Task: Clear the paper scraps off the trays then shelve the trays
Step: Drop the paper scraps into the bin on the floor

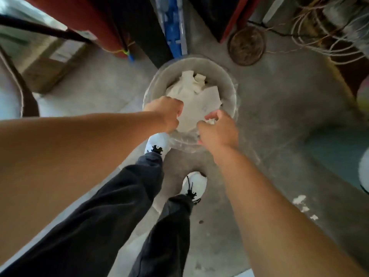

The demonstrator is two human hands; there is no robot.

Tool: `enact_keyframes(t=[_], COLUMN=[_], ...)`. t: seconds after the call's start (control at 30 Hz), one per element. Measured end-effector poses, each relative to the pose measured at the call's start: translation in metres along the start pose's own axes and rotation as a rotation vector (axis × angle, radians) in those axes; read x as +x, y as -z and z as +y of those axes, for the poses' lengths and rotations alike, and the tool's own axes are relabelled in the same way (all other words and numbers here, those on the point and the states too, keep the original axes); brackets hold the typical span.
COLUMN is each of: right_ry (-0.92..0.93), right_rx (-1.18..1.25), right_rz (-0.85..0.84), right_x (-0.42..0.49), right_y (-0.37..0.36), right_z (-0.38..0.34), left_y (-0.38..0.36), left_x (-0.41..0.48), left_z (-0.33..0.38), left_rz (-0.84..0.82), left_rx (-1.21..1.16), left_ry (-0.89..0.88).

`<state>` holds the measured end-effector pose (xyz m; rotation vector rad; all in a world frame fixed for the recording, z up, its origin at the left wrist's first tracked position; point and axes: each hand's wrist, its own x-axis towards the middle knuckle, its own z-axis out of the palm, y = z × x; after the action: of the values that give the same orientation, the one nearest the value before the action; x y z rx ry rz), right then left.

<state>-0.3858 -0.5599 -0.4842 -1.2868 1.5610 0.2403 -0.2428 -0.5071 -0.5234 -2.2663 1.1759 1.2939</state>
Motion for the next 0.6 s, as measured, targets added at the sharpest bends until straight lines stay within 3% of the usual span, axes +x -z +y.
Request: enact_keyframes(t=[0.2, 0.33, 0.6], right_ry=[0.013, 0.015, 0.138], right_rx=[-0.026, -0.074, -0.219], right_rz=[-0.007, -0.051, -0.012], right_x=[0.034, 0.037, 0.019], right_y=[-0.009, -0.012, 0.004], right_z=[-0.005, -0.012, -0.013], left_y=[0.001, 0.006, 0.005], left_x=[0.03, 0.036, 0.018], left_z=[-0.003, 0.005, 0.011], left_rz=[0.043, -0.024, -0.06], left_rx=[-0.155, -0.265, -0.311], left_ry=[-0.008, -0.003, 0.018])
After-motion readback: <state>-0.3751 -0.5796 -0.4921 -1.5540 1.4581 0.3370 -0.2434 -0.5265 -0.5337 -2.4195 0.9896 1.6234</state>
